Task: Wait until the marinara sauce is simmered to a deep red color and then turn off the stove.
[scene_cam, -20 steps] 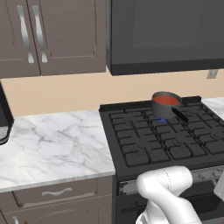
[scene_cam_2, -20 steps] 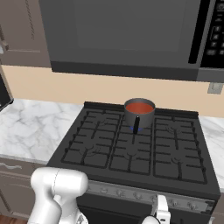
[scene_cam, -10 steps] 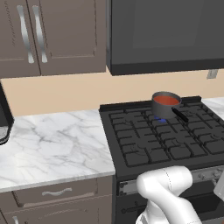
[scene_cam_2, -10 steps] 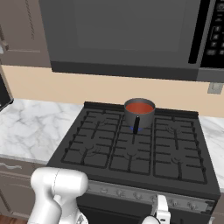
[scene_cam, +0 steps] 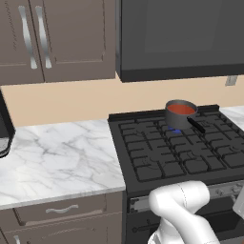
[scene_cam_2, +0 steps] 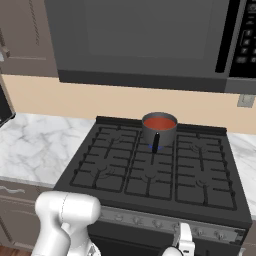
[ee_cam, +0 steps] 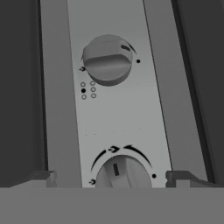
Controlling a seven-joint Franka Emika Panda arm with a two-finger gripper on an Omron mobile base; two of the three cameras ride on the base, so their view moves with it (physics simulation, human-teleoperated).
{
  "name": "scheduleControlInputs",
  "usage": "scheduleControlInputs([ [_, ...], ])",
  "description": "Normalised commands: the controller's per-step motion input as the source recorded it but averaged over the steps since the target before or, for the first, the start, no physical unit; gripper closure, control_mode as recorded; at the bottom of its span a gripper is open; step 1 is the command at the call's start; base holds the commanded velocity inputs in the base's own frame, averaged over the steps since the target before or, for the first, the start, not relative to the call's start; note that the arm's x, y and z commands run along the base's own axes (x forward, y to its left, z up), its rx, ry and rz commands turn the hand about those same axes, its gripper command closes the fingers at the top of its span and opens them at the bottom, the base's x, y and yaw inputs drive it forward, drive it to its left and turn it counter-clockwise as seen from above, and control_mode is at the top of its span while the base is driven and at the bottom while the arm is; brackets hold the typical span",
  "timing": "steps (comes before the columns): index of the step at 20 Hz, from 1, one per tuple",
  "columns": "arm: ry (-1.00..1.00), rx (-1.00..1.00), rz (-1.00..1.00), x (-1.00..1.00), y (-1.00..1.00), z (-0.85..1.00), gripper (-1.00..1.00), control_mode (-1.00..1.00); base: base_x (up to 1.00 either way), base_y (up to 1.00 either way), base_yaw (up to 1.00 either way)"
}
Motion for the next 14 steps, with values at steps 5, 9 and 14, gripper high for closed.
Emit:
scheduleControlInputs([
  [5,0.00,0.00,0.00,0.00,0.00,0.00,-1.00,-1.00,0.00,0.00,0.00],
  [9,0.00,0.00,0.00,0.00,0.11,0.00,-1.00,-1.00,0.00,0.00,0.00],
  [14,0.00,0.00,0.00,0.00,0.01,0.00,-1.00,-1.00,0.00,0.00,0.00],
])
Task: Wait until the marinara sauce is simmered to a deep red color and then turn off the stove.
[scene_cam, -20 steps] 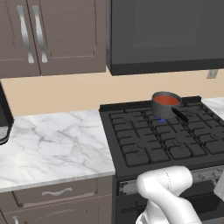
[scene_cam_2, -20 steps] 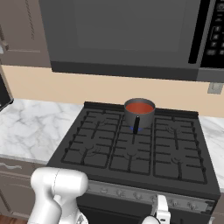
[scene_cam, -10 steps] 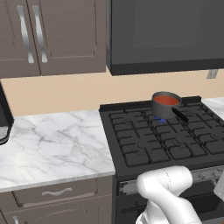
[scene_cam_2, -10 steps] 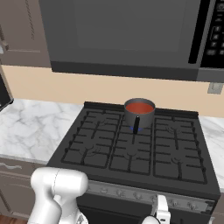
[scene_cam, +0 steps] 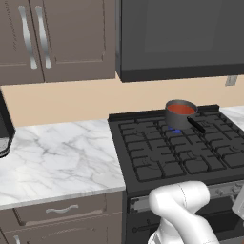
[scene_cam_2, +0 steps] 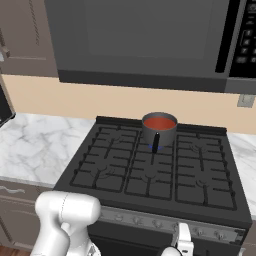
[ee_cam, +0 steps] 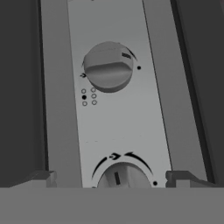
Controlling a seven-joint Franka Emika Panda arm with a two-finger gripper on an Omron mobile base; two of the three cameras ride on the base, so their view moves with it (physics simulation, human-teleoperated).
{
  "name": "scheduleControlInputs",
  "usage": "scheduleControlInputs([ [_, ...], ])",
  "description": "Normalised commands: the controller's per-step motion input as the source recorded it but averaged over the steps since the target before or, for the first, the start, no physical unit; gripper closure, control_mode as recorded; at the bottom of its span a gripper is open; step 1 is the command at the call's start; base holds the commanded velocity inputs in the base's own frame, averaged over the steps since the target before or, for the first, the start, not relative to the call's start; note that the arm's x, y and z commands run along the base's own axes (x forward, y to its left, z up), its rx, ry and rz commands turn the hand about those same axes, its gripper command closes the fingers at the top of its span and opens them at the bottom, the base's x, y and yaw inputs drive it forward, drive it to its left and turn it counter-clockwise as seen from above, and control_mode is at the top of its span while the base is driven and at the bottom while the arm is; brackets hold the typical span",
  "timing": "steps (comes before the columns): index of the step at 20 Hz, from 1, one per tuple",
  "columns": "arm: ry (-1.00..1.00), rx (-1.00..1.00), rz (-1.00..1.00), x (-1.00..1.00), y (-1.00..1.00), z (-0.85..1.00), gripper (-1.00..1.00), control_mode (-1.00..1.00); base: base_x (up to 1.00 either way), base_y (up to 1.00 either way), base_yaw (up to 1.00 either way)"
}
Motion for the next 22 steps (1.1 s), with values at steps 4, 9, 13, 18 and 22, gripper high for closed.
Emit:
scheduleControlInputs([
  [4,0.00,0.00,0.00,0.00,0.00,0.00,-1.00,-1.00,0.00,0.00,0.00],
  [9,0.00,0.00,0.00,0.00,0.00,0.00,-1.00,-1.00,0.00,0.00,0.00],
  [13,0.00,0.00,0.00,0.00,0.00,0.00,-1.00,-1.00,0.00,0.00,0.00],
  [18,0.00,0.00,0.00,0.00,0.00,0.00,-1.00,-1.00,0.00,0.00,0.00],
  [22,0.00,0.00,0.00,0.00,0.00,0.00,-1.00,-1.00,0.00,0.00,0.00],
])
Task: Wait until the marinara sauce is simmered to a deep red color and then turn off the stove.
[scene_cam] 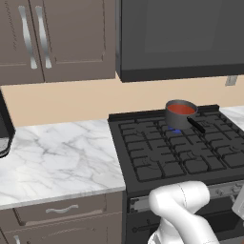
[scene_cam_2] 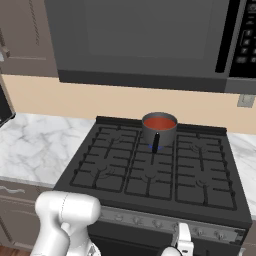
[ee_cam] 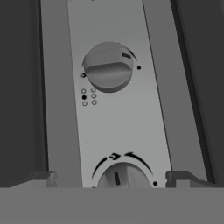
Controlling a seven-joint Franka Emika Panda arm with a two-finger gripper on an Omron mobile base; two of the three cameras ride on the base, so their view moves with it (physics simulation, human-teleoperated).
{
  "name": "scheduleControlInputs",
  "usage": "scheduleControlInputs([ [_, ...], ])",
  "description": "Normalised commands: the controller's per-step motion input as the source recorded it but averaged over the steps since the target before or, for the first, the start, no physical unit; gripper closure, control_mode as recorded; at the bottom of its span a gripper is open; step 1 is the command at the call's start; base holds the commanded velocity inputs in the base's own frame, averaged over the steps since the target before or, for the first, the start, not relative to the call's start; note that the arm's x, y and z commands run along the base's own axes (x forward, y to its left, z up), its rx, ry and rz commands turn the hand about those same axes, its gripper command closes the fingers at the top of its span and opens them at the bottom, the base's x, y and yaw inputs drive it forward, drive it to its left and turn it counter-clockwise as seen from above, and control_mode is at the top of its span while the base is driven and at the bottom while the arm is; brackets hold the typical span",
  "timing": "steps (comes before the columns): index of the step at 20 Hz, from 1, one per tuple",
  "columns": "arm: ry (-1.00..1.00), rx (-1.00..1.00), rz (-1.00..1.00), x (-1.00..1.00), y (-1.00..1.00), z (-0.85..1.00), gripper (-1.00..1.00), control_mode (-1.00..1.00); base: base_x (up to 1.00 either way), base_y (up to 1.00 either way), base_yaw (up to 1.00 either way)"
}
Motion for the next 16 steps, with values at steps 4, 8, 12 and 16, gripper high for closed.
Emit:
scheduleControlInputs([
  [4,0.00,0.00,0.00,0.00,0.00,0.00,-1.00,-1.00,0.00,0.00,0.00],
  [8,0.00,0.00,0.00,0.00,0.00,0.00,-1.00,-1.00,0.00,0.00,0.00],
  [12,0.00,0.00,0.00,0.00,0.00,0.00,-1.00,-1.00,0.00,0.00,0.00],
  [16,0.00,0.00,0.00,0.00,0.00,0.00,-1.00,-1.00,0.00,0.00,0.00],
])
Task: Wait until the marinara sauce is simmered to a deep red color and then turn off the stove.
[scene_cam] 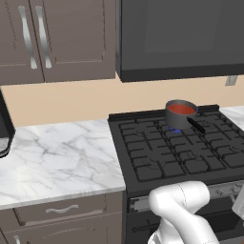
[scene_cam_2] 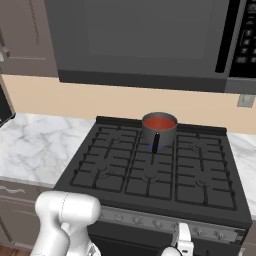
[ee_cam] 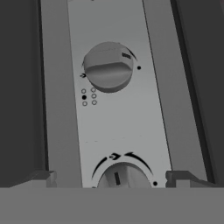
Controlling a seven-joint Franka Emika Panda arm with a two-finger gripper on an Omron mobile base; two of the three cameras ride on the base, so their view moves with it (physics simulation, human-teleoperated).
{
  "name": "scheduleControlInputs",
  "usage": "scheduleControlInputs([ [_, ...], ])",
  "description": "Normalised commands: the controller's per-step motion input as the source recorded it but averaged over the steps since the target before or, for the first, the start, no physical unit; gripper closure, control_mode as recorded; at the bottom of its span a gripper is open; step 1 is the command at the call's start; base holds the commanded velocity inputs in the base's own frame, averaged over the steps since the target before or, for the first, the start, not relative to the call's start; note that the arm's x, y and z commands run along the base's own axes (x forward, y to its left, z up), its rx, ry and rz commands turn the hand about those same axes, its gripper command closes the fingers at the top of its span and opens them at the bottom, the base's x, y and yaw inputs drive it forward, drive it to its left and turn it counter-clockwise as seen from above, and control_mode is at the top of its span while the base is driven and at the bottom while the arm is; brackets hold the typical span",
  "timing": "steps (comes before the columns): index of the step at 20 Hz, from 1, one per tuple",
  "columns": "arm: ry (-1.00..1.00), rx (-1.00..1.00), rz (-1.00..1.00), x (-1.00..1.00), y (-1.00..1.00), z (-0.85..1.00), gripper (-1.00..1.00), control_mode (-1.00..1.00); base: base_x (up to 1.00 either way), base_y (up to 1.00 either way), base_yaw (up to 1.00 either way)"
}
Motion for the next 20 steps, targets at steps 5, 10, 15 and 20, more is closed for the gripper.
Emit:
scheduleControlInputs([
  [5,0.00,0.00,0.00,0.00,0.00,0.00,-1.00,-1.00,0.00,0.00,0.00],
  [10,0.00,0.00,0.00,0.00,0.00,0.00,-1.00,-1.00,0.00,0.00,0.00],
  [15,0.00,0.00,0.00,0.00,0.00,0.00,-1.00,-1.00,0.00,0.00,0.00],
  [20,0.00,0.00,0.00,0.00,0.00,0.00,-1.00,-1.00,0.00,0.00,0.00],
])
